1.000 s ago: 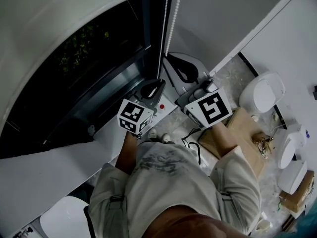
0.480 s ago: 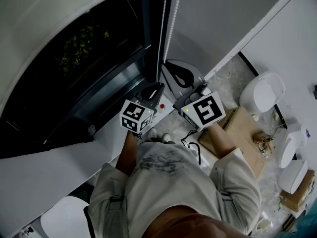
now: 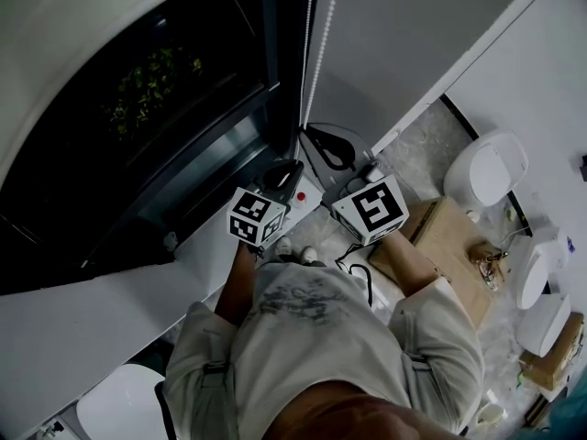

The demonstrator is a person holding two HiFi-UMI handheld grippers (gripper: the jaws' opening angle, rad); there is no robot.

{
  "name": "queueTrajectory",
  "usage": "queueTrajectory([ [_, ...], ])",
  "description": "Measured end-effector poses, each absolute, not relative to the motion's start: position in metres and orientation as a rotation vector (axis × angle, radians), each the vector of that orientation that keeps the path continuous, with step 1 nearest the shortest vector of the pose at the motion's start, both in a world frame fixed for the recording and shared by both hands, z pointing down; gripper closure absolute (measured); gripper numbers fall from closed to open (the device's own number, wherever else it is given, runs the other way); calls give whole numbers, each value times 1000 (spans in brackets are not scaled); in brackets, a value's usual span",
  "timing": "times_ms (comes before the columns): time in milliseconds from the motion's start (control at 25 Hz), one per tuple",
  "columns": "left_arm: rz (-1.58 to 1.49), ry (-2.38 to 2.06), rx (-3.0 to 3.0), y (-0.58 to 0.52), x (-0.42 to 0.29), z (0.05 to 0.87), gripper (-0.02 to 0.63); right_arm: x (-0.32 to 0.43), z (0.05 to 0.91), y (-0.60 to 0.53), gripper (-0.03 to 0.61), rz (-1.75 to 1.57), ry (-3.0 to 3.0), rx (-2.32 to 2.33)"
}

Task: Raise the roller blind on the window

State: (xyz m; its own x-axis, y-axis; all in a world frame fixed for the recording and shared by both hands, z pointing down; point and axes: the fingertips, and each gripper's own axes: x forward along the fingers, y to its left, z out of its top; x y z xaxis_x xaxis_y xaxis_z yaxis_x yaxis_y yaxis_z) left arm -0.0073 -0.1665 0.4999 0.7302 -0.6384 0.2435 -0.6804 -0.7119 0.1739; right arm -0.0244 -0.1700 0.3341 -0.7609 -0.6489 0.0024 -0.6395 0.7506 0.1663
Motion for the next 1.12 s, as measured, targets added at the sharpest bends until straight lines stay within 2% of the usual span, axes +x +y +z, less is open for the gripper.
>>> queueTrajectory([
  [320,287,-1023,2651,-161,-7,522,591,-25,357,-166,565,-166,-2838,1059],
  [720,310,-1069,2671,-155,-13,510,586,-30,354,-165,565,-195,-2856,1038],
  [960,264,-1103,2705,-150,-29,479,545,-30,352,-166,565,-203,-2857,1033],
  [1120,194,-1130,2750,-148,-37,442,540,-30,353,-165,565,-204,-2857,1031],
])
